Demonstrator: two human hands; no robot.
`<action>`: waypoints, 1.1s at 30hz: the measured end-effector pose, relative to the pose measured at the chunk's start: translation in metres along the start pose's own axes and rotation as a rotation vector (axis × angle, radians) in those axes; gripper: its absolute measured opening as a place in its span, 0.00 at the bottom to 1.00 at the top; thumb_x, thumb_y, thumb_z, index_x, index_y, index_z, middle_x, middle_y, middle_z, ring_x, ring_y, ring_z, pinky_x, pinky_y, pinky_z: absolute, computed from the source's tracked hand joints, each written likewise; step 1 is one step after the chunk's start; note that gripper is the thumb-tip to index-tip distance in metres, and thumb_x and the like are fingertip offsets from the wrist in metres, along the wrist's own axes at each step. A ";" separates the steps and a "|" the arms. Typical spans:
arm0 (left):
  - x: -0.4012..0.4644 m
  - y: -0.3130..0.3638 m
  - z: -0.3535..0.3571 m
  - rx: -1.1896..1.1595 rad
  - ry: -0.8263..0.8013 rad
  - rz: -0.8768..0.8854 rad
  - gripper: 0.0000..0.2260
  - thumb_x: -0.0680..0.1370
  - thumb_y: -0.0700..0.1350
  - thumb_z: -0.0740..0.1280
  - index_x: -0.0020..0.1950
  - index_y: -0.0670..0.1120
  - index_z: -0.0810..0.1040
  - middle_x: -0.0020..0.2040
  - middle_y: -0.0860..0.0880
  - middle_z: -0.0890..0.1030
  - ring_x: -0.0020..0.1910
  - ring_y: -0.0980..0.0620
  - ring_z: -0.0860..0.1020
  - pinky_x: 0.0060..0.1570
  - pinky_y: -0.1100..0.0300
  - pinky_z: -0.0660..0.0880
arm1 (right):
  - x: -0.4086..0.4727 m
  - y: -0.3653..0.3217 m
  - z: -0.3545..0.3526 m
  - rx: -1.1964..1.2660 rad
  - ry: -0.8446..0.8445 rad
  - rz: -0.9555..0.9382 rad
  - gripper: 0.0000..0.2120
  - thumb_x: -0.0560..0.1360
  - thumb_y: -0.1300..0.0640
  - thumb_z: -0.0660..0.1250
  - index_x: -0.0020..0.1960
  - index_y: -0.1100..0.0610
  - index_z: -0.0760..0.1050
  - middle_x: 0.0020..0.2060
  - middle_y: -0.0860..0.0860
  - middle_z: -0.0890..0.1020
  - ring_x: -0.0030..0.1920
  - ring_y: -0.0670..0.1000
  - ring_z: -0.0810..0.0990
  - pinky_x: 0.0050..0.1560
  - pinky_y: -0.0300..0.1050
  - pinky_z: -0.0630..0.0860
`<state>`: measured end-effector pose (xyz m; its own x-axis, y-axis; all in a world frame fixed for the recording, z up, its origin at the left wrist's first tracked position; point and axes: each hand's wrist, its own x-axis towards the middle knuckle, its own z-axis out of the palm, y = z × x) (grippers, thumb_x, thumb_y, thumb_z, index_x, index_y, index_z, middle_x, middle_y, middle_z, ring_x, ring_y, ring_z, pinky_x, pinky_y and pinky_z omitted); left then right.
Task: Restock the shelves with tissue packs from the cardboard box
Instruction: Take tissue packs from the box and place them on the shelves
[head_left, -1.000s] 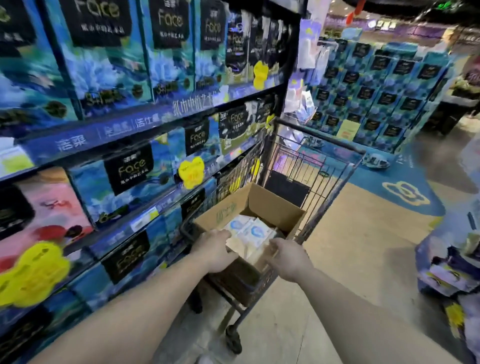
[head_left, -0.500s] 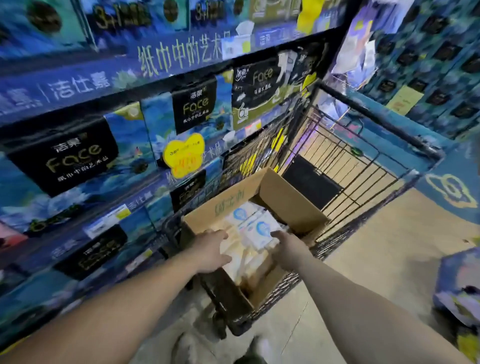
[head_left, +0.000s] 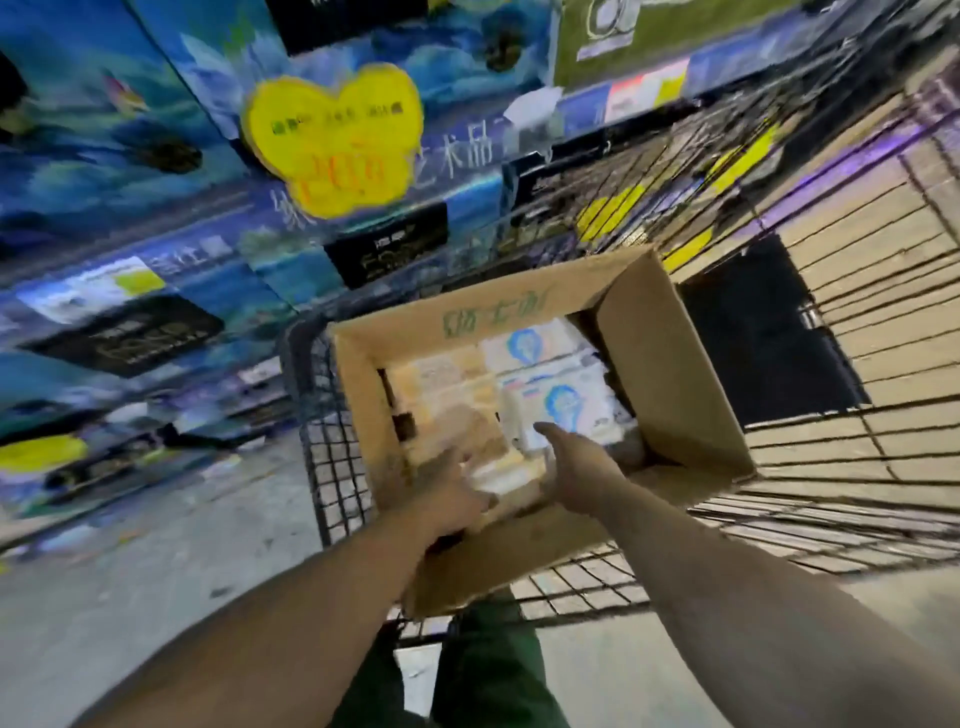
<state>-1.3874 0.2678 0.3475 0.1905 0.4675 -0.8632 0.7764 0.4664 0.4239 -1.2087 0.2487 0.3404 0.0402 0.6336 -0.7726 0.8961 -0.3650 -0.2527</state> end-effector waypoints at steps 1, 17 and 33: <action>0.005 -0.003 0.008 -0.056 0.029 -0.057 0.30 0.76 0.43 0.71 0.74 0.46 0.61 0.73 0.48 0.64 0.66 0.46 0.69 0.55 0.61 0.67 | 0.008 0.003 0.001 -0.007 -0.032 -0.012 0.33 0.75 0.58 0.63 0.77 0.48 0.54 0.64 0.57 0.72 0.63 0.59 0.73 0.61 0.52 0.72; 0.063 -0.058 0.070 -0.549 0.135 -0.381 0.26 0.73 0.47 0.73 0.69 0.46 0.70 0.63 0.46 0.75 0.59 0.47 0.75 0.55 0.57 0.72 | 0.083 0.022 0.061 0.400 -0.076 0.121 0.41 0.71 0.59 0.74 0.77 0.49 0.54 0.69 0.55 0.69 0.64 0.57 0.72 0.52 0.42 0.70; 0.021 0.008 0.001 -0.772 0.379 -0.058 0.33 0.70 0.55 0.75 0.71 0.49 0.67 0.65 0.51 0.76 0.59 0.50 0.77 0.60 0.49 0.75 | 0.031 0.006 -0.040 1.014 -0.194 0.068 0.08 0.75 0.51 0.69 0.46 0.55 0.75 0.40 0.49 0.83 0.38 0.46 0.81 0.45 0.40 0.78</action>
<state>-1.3765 0.2809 0.3324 -0.1571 0.5820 -0.7979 0.1267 0.8131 0.5681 -1.1844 0.2931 0.3384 -0.0754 0.5019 -0.8617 0.0975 -0.8563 -0.5073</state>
